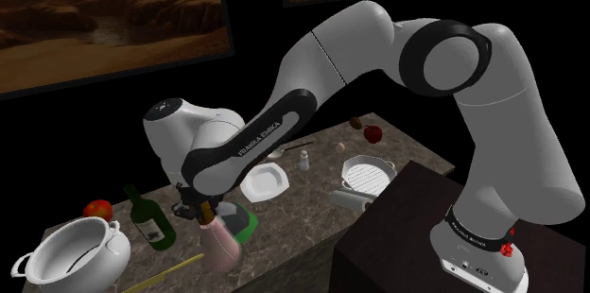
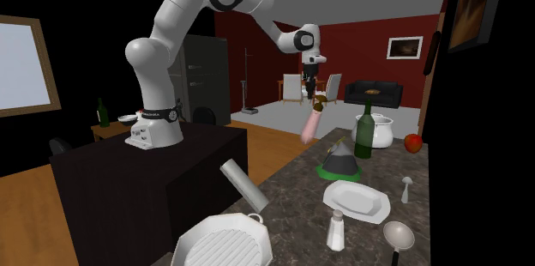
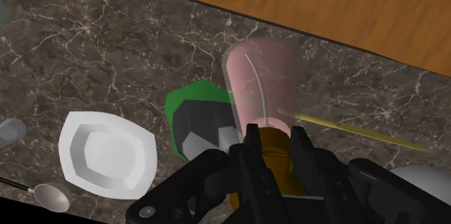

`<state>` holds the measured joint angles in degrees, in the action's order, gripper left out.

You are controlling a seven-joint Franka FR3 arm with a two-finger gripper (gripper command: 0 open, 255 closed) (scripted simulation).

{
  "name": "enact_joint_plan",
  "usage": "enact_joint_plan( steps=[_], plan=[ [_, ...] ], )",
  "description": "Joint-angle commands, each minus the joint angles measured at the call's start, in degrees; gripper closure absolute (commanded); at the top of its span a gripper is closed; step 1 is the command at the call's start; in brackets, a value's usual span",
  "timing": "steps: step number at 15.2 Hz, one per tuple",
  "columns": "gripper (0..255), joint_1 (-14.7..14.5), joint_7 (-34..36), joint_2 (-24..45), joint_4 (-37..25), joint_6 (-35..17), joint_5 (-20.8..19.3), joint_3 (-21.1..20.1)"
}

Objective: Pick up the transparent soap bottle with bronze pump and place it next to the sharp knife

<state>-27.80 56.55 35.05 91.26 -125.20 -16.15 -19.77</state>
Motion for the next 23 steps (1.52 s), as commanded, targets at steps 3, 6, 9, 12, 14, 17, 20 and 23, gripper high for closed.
enact_joint_plan(
  steps=[3,6,9,12,14,17,20,23],
  plan=[
    [255,-0.33,0.53,1.64,0.46,-2.11,-0.69,0.46],
    [255,-0.57,0.88,2.97,0.73,-3.67,-1.22,0.85],
    [255,-0.83,1.23,4.37,0.87,-5.17,-1.74,1.26],
    [255,-1.15,1.63,6.06,0.88,-6.84,-2.35,1.75],
    [255,-1.15,1.63,6.05,0.88,-6.84,-2.34,1.75],
    [255,-1.15,1.63,6.06,0.88,-6.84,-2.34,1.76],
    [255,-1.15,1.63,6.06,0.88,-6.84,-2.34,1.76],
    [0,-1.15,1.63,6.06,0.87,-6.84,-2.35,1.76]
  ],
)
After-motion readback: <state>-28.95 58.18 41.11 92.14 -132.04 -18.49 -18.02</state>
